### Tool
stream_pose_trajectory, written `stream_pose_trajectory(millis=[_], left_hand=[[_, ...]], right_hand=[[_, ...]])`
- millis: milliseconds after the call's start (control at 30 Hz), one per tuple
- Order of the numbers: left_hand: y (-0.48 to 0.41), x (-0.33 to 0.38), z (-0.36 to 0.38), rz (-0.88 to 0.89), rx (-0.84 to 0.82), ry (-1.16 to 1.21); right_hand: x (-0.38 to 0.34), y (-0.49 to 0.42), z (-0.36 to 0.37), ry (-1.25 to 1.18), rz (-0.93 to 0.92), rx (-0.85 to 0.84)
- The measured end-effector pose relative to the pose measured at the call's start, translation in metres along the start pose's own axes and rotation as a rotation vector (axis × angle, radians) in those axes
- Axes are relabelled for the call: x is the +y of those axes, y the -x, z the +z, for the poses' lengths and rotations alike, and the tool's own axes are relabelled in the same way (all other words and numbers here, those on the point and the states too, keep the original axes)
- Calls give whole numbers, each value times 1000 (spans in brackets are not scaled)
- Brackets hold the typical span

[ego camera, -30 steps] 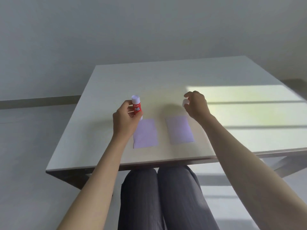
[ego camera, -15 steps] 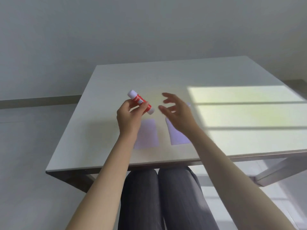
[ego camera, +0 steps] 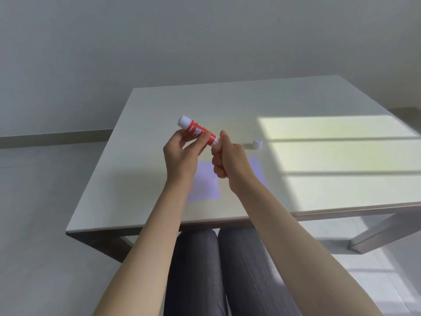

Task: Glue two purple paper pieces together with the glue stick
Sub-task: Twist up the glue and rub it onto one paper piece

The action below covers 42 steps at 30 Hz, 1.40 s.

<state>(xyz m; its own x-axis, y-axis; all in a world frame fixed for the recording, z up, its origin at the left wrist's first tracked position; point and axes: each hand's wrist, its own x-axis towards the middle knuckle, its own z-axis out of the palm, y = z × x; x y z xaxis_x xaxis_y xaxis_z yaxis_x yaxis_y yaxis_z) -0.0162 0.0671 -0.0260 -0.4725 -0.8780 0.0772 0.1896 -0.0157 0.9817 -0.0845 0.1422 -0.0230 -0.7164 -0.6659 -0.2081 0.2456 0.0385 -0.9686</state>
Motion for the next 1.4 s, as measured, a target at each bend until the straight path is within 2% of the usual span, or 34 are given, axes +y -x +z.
stream_pose_trajectory(millis=[100, 167, 233, 333, 367, 400, 467, 533, 567, 600, 667, 733, 767, 867, 933, 1000, 1067, 1167, 1233, 1300, 1400], left_hand=[[-1, 1, -2, 7, 37, -28], [-1, 0, -2, 0, 48, -20], [-1, -1, -2, 8, 22, -36], [0, -4, -2, 24, -40, -58], [1, -4, -2, 32, -51, -64], [1, -3, -2, 38, -56, -69], [1, -2, -1, 43, -47, -76], [1, -2, 0, 45, -27, -70], [1, -2, 0, 43, -23, -62], [1, -3, 1, 42, -29, -55], [3, -4, 0, 39, -64, -46], [6, -4, -1, 43, -109, -51], [7, -4, 0, 49, -126, -56], [9, -3, 2, 65, -129, -66], [7, -3, 2, 71, -86, -73], [5, -2, 1, 70, -67, -74], [5, -2, 2, 76, -102, -82], [7, -4, 2, 84, -153, -92], [9, -5, 3, 84, -171, -90], [9, -5, 2, 79, -168, -79], [6, -5, -1, 58, -161, -38]], right_hand=[[3, 0, -4, -16, -195, -35], [8, -1, -7, -90, -239, -80], [10, -1, -10, -149, -141, -121], [4, -2, -11, -204, 238, -173], [1, -2, -12, -200, 290, -166], [1, -4, -14, -157, 267, -153], [4, -5, -17, -44, 49, -124], [5, -3, -20, -58, -157, -130], [6, -3, -22, -107, -193, -158], [6, -3, -24, -162, -179, -198], [4, -3, -27, -250, 22, -255], [1, -2, -26, -232, 240, -233], [1, -3, -24, -178, 258, -201], [3, -4, -25, -16, 51, -108], [4, -1, -28, -41, -130, -159], [5, 1, -33, -122, -195, -237], [7, 0, -34, -167, -92, -242], [7, -1, -29, -186, 204, -162], [8, -2, -27, -206, 288, -133], [9, -3, -27, -204, 267, -129], [8, -1, -27, -289, 112, -220]])
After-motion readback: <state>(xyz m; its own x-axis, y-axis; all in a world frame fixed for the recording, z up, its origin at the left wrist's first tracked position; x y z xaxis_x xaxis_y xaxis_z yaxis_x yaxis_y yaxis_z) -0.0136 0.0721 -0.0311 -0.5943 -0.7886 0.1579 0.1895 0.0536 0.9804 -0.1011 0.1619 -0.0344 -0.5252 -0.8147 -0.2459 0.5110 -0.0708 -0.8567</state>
